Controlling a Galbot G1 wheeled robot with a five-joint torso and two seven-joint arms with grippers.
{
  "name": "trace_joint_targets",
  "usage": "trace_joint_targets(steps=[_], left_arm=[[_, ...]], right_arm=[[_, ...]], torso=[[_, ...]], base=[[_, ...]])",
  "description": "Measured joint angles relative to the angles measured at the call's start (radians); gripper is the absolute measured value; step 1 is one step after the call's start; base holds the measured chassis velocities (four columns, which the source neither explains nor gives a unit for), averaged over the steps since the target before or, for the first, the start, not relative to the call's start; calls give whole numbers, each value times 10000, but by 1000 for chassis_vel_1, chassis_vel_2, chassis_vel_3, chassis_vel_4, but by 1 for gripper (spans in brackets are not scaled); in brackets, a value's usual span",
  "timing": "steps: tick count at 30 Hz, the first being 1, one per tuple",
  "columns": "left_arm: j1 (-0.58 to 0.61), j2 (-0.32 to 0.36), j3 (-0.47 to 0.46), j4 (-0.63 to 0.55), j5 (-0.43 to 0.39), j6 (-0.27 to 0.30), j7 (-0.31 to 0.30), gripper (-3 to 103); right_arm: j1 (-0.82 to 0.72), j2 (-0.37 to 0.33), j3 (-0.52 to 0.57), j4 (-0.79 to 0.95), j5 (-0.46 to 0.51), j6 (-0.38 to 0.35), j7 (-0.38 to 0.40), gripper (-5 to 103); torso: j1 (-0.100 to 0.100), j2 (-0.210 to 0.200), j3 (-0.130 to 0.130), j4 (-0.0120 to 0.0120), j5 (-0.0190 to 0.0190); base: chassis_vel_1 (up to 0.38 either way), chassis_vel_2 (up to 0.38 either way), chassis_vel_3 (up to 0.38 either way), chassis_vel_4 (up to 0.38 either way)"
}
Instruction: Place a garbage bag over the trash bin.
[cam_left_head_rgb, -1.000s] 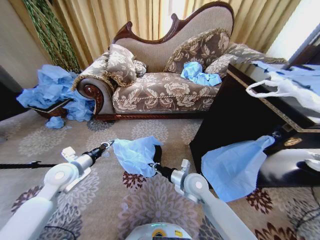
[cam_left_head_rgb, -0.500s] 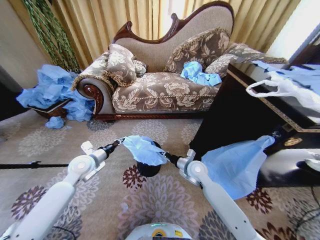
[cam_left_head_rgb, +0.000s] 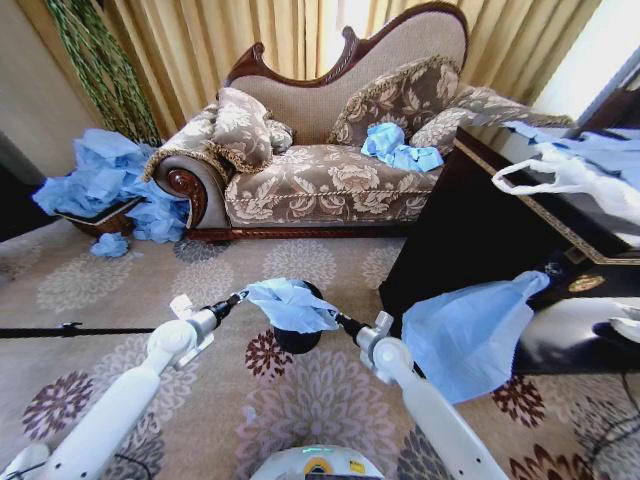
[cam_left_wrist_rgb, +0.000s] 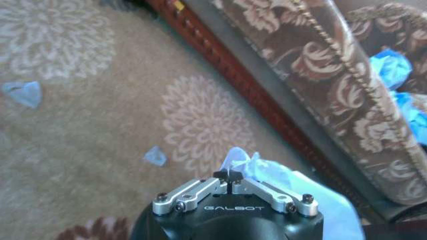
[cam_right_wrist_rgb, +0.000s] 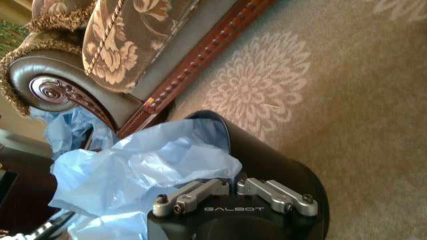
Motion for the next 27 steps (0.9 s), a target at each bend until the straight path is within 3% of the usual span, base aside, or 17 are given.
trace_joint_targets(steps=[6,14,20,27], left_arm=[[139,-60,211,393,444,26,213,0],[415,3,176,576,562,88,338,0],[-471,-318,876,1495,1281,18,470,0],[-1435,-745,1553,2400,1725,-134,543,0]], right_arm=[[-187,310,-46,-342,-676,221,-199,0],[-652,258,-93,-115,-837,285,-323,0],[-235,417,-120,-1187,-1996,441,-734,0],[16,684,-240,-1827,-2271,531,-616,0]], torso=[[0,1,0,0,0],[-1,1,-1,1,3],[-1,1,0,-2,-1],[-1,1,0,-1,0]], base=[[0,0,0,0],[0,0,0,0],[0,0,0,0],[0,0,0,0]])
